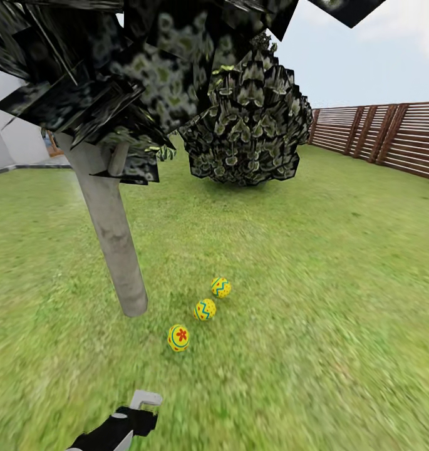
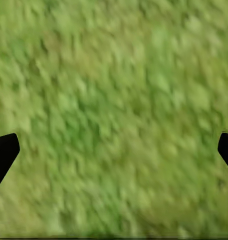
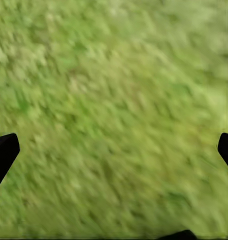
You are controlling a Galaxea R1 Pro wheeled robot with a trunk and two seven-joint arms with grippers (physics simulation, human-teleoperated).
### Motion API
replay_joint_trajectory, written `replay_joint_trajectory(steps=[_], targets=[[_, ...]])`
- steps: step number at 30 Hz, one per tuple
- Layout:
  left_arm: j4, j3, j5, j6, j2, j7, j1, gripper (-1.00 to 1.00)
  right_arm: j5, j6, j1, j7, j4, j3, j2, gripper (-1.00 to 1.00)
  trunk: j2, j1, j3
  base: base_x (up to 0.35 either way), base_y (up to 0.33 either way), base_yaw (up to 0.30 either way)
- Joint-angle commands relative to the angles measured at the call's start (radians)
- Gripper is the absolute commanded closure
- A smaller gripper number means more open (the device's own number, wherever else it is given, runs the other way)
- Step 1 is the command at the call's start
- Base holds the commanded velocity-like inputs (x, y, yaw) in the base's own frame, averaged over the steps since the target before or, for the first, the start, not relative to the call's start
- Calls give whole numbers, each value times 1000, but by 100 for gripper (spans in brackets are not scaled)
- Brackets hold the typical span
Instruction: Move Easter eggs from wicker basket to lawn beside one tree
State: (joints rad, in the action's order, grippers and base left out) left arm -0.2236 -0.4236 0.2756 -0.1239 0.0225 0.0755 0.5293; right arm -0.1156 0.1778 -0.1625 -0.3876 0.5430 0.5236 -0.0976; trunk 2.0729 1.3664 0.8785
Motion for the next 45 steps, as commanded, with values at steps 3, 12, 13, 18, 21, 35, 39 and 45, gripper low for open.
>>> replay_joint_trajectory(steps=[3, 12, 13, 18, 21, 35, 39, 45], targets=[[22, -9, 10, 29, 1, 5, -22, -100, -4, -47, -1, -3, -83, 5, -1, -100, -21, -12, -9, 0, 0, 0], [107, -14, 10, 114, 1, 5, -44, -100, -1, -75, -1, 40, -135, 2, 4, -100, -84, -46, -37, 0, 0, 0], [109, -15, 10, 117, 2, 5, -48, -100, -1, -76, -1, 44, -142, 2, 4, -100, -91, -50, -40, 0, 0, 0], [116, -16, 10, 146, 2, 6, -79, -100, -1, -90, 0, 59, -213, 3, -1, -100, -126, -69, -56, 0, 0, 0], [116, -16, 10, 153, 1, 5, -100, -100, -1, -124, 0, 62, -244, 5, -4, -100, -147, -81, -65, 0, 0, 0], [119, -15, 11, 200, 4, 6, -196, -100, -1, -156, 0, 64, -296, 6, -16, -100, -245, -134, -109, 0, 0, 0], [119, -15, 12, 206, 4, 6, -213, -100, -1, -156, 1, 65, -297, 7, -17, -100, -273, -150, -121, 0, 0, 0], [119, -15, 13, 220, 4, 6, -230, -100, -3, -154, 1, 65, -306, 7, -9, -100, -315, -173, -140, 0, 0, 0]])
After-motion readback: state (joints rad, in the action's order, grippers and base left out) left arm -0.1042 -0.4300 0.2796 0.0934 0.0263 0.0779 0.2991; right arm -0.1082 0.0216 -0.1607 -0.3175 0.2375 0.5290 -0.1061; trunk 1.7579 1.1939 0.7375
